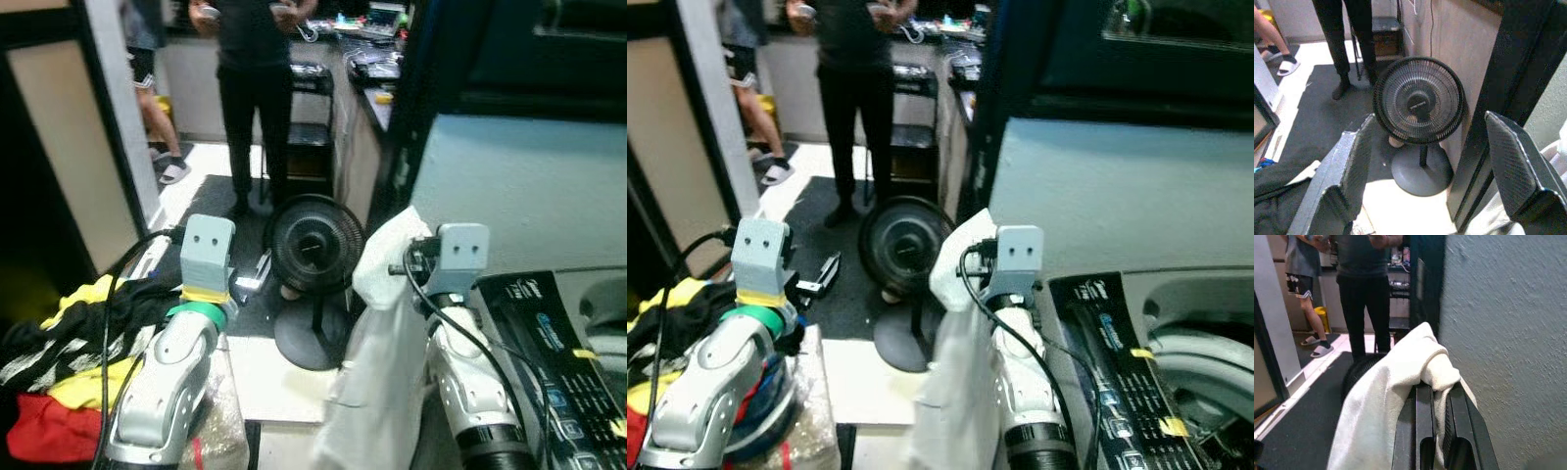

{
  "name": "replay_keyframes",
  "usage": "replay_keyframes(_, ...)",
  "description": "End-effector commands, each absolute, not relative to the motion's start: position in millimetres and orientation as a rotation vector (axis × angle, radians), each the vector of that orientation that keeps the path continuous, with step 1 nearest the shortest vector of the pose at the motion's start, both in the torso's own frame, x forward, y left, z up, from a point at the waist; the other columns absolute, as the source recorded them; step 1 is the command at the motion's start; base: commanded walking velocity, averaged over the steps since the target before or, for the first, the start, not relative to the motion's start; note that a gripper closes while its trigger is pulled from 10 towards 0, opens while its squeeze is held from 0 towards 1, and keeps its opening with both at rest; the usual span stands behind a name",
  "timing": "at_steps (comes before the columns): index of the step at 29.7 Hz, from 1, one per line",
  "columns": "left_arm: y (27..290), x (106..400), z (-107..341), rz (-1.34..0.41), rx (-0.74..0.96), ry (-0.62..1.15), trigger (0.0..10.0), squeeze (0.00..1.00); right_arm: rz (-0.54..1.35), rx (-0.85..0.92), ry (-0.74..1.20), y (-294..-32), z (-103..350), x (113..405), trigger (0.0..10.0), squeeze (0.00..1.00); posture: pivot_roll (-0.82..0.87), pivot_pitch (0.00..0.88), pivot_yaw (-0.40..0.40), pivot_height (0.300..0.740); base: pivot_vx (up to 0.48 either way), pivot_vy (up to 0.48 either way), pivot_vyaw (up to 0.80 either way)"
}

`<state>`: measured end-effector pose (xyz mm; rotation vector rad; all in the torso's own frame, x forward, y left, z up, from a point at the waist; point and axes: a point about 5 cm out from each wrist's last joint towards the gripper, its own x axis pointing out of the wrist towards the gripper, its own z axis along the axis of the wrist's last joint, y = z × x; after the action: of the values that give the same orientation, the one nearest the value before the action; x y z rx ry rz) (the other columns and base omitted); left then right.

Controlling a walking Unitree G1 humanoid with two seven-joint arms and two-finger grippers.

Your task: Clothes washing

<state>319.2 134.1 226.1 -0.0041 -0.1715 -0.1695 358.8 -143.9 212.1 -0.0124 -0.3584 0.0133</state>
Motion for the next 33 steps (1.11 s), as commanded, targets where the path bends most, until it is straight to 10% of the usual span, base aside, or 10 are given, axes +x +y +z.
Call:
replay_keyframes(1, 133, 318, 224, -0.174, -0.003, -0.161, 10.0, 0.0, 0.007, -0.004, -0.377, -145, 217, 359, 10.0, 0.0, 0.01, 0.056, 0.03, 0.74, 0.0, 0.0, -0.8)
replay_keyframes(33, 135, 321, 240, -0.183, -0.019, -0.211, 10.0, 0.0, 0.005, 0.064, -0.461, -144, 239, 357, 10.0, 0.0, 0.02, 0.058, 0.037, 0.74, 0.0, 0.0, -0.8)
